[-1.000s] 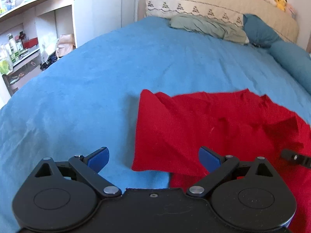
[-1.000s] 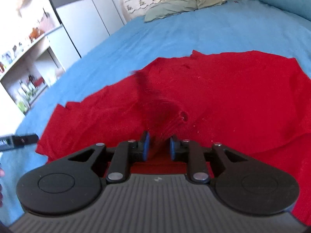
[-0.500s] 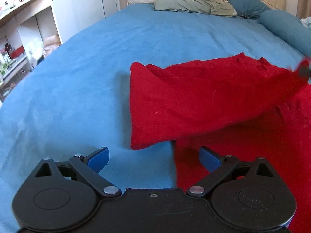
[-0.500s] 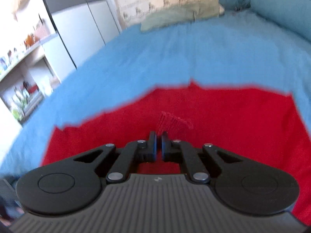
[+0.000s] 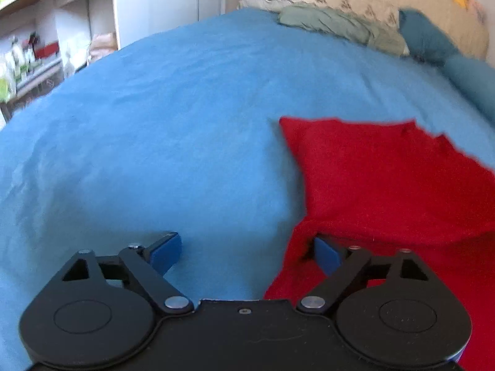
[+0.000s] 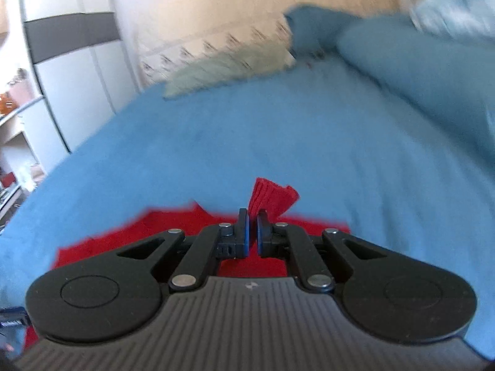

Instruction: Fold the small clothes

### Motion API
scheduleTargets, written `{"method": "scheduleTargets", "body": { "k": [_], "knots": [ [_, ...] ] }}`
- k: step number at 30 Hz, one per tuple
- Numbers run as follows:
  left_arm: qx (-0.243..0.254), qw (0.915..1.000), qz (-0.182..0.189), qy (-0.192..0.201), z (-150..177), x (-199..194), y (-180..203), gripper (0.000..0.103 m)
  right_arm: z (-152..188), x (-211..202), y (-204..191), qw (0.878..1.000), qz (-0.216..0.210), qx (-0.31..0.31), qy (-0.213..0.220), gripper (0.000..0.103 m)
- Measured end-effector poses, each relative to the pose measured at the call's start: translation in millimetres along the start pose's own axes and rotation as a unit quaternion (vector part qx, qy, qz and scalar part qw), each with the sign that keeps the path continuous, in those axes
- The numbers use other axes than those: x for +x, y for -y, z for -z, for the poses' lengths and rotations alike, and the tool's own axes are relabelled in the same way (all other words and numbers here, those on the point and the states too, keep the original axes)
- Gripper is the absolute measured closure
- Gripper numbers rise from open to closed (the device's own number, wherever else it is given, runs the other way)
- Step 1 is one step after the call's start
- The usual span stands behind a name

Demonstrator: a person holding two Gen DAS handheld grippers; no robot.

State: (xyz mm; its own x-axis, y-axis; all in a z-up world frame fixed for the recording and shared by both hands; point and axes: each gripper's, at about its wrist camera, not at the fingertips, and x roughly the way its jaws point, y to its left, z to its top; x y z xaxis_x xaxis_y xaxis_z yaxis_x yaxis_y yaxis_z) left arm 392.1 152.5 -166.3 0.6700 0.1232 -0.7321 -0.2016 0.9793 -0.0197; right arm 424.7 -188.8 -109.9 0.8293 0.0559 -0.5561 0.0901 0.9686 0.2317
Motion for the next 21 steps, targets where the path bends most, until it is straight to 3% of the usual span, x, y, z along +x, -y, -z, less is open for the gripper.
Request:
{"method": "scheduleTargets", "body": {
  "k": [4, 8, 10, 11, 12, 14, 17, 21],
  "knots": [
    [0.014, 0.9998, -0.012, -0.007, 3.9, -3.6, -2.0, 0.011, 41.0, 9.2, 32.9, 0.999, 0.013, 0.035, -0.033, 0.083],
    [0.006, 0.9998, -0.017, -0.013, 1.6, -14.6, 0.8, 0.016, 60.0, 2.6, 36.8, 0.999, 0.008, 0.004, -0.042, 0.079],
    [0.029, 0.9993, -0.009, 0.023, -3.3, -30.4, 13.9, 0.014, 60.1, -9.2, 32.6, 0.999, 0.005, -0.009, -0.036, 0.053],
    [0.045, 0.9979, 0.003, 0.047, -4.0, -38.9, 20.8, 0.011, 63.5, -18.0, 25.3, 1.000, 0.000, -0.023, -0.019, 0.020],
    [0.059, 0.9953, 0.024, 0.072, -4.4, -47.8, 29.1, 0.007, 64.2, -23.2, 21.2, 0.999, -0.002, -0.039, 0.002, 0.002],
    [0.067, 0.9907, 0.065, 0.098, -4.6, -53.2, 41.7, 0.002, 61.5, -27.4, 6.6, 0.996, -0.017, -0.082, 0.027, 0.001],
    [0.068, 0.9870, 0.114, 0.090, -2.7, -40.1, 57.0, 0.002, 63.0, -12.5, -8.7, 0.994, -0.034, -0.101, 0.016, 0.001],
    [0.054, 0.9911, 0.112, 0.048, 1.1, -10.0, 60.9, 0.004, 67.4, 13.6, -12.6, 0.994, -0.010, -0.107, 0.000, 0.001]
  ]
}}
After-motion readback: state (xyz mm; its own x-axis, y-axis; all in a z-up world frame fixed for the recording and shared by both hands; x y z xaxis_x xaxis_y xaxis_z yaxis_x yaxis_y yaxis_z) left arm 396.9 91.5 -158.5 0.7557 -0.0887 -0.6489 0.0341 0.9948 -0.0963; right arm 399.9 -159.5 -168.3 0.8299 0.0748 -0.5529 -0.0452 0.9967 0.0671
